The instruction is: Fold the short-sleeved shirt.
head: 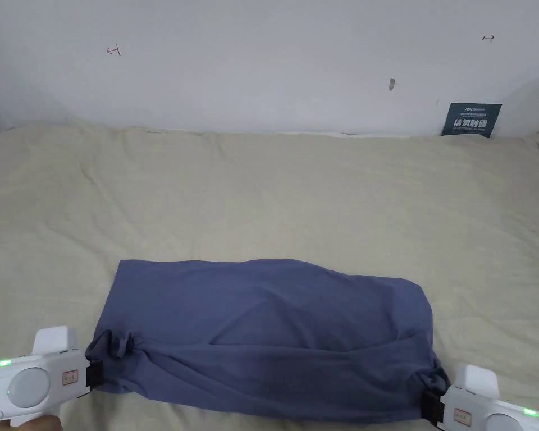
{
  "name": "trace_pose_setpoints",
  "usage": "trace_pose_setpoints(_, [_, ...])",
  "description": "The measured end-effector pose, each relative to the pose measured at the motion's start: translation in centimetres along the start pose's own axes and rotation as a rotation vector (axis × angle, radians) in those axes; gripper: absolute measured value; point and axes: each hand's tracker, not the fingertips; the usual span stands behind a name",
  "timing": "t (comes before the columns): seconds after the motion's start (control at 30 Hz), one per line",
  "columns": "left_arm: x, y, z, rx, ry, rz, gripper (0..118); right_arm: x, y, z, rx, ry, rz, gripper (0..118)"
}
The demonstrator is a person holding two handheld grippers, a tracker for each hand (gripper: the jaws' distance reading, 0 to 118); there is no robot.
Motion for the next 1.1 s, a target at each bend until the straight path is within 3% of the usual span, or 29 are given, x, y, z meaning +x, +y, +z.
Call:
trace_pose_setpoints(0.07, [-0.6,-0.3,0.3,0.002,0.004,0.012,7,-0.2,0.2,1.3,0.051,-0.014,0.048,16])
trace_pose_setpoints(0.4, [-3.3,-4.9,4.9,0.003,-0.046,0.098,7,1.7,-2.9,7.4,0.082,-0.026,0.070,16])
trace_pose_setpoints(0.63, [-4.2,-9.9,2.8,-0.079,-0.010,0.111,7,2.6,-8.1,5.9,-0.025,-0.050,0.044,16])
trace_pose_setpoints(0.83, [-3.3,-10.6,1.5,-0.131,0.047,0.115,10,2.8,-8.8,5.5,-0.031,-0.060,-0.009,20])
trace_pose_setpoints(0.9, [-3.0,-10.1,1.8,-0.136,0.063,0.120,43,3.2,-8.4,5.2,-0.035,-0.075,0.009,40])
trace_pose_setpoints(0.93, [-2.8,-9.8,2.1,-0.142,0.084,0.118,69,3.3,-8.0,5.5,-0.020,-0.100,0.035,51])
trace_pose_setpoints(0.97, [-2.6,-9.5,2.7,-0.142,0.096,0.119,93,3.3,-7.6,6.0,0.006,-0.106,0.047,72])
trace_pose_setpoints(1.0, [-2.4,-9.1,3.5,-0.116,0.082,0.123,104,3.3,-7.0,6.7,0.037,-0.105,0.056,84])
trace_pose_setpoints(1.03, [-2.1,-8.5,4.9,-0.046,0.034,0.134,107,1.7,-5.9,9.1,0.071,-0.092,0.063,94])
trace_pose_setpoints(1.1, [-1.2,-7.3,7.5,0.068,-0.020,0.134,106,0.9,-4.3,11.6,0.161,-0.065,0.070,98])
